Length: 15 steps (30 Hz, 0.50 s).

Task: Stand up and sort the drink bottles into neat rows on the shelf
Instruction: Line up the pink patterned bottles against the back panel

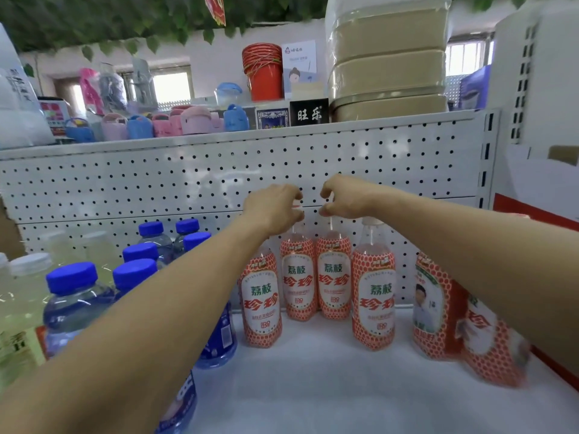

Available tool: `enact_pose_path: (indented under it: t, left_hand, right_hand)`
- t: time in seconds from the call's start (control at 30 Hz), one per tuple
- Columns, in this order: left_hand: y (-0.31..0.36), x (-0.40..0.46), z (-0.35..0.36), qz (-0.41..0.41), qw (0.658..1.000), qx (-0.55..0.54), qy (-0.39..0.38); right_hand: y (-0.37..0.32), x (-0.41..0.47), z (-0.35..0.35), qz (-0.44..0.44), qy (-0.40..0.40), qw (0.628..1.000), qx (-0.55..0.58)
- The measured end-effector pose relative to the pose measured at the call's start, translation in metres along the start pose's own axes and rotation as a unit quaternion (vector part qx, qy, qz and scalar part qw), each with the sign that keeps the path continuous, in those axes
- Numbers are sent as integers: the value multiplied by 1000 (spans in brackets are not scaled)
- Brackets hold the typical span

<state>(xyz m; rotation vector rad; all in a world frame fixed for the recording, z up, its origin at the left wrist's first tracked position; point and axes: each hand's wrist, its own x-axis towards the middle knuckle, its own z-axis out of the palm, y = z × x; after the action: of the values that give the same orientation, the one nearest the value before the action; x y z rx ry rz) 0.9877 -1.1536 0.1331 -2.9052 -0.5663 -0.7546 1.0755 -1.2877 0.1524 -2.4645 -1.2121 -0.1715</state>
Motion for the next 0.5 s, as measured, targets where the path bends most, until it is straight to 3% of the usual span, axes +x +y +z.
enact_pose_path:
  t: [0.07,0.17,0.33,0.5]
  left_hand:
    - [6,-23,2,-5,994,-30,103]
    - [13,-79,18,-52,956,-188,218]
    - [16,-143,60,-195,872,-434,117]
    - [3,-151,98,-235,842,-479,79]
  right_hand:
    - [3,-16,-3,-9,43,998,46]
    - [17,-50,9,-7,125,986,113]
    - [43,-98,70,57,156,938,305]
    - [54,-121,130,141,136,911,363]
